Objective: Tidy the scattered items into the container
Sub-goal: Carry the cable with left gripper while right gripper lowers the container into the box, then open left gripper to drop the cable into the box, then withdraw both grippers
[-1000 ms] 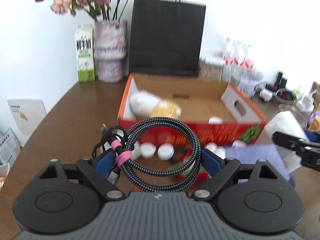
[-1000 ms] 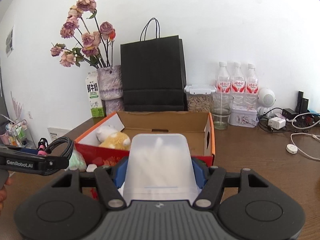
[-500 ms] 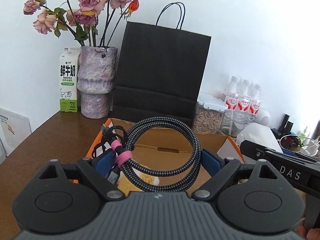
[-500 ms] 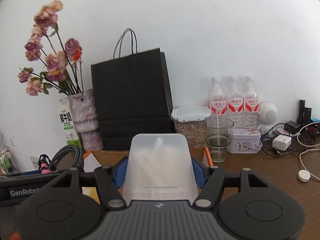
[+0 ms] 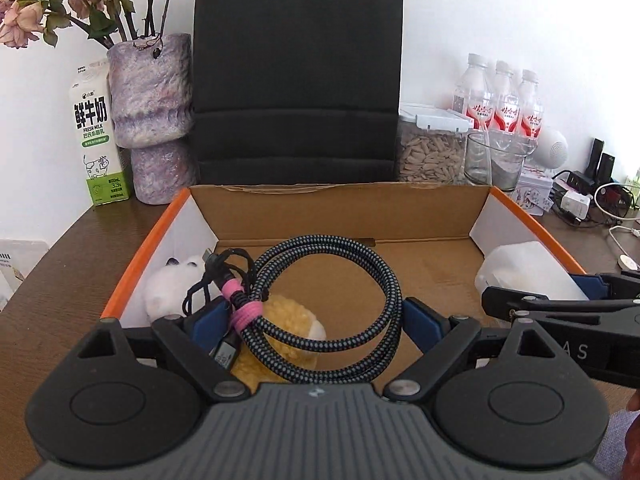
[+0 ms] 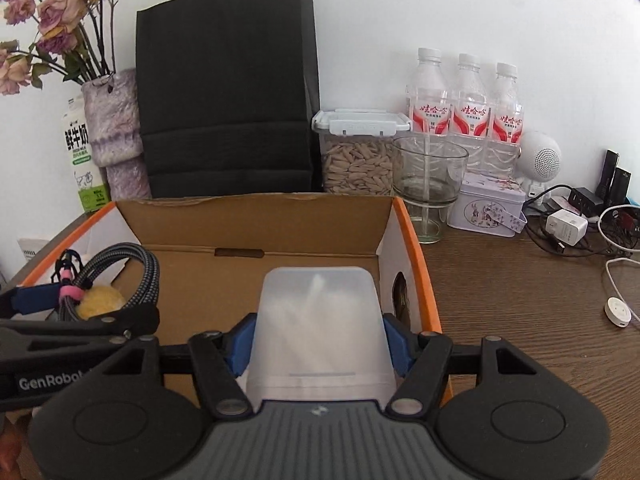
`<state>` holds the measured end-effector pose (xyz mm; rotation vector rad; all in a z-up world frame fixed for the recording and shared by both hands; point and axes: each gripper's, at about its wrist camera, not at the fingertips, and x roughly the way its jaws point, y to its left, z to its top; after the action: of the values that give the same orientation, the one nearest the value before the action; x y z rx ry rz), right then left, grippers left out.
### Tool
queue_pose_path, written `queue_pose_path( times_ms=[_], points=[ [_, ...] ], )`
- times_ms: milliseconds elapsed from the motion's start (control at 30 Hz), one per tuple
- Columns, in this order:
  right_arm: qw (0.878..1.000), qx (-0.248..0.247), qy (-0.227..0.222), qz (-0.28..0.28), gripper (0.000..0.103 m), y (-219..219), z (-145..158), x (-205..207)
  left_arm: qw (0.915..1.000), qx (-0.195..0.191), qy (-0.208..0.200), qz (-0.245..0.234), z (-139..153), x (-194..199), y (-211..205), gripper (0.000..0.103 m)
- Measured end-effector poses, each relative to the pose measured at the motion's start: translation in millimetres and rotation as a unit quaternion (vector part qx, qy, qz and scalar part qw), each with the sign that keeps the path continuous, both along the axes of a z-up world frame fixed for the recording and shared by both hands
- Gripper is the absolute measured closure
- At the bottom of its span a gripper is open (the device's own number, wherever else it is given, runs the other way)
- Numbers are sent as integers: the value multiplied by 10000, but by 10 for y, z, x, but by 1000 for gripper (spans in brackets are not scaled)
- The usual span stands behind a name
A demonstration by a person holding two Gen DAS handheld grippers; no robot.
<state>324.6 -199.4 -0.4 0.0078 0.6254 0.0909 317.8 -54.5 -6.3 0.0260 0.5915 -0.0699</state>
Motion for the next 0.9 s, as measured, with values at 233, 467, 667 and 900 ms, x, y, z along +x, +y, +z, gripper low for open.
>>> queue_pose_path(
  times_ms=[233, 467, 667, 900],
  points=[
    [9978, -596, 14, 298, 39, 131, -76, -76, 9987, 501, 4, 93, -76, -122, -49, 11],
    [9966, -593, 64, 561, 39, 138, -58, -226, 9985, 522, 31, 154, -49, -370, -33, 11],
    [9985, -206, 18, 506, 39, 61, -14, -242, 9995, 264, -49, 161, -1, -394, 12, 10],
    [9994, -1, -157, 313, 14, -41, 115, -252, 9989, 62, -212, 412, 104, -398, 96, 2]
  ],
)
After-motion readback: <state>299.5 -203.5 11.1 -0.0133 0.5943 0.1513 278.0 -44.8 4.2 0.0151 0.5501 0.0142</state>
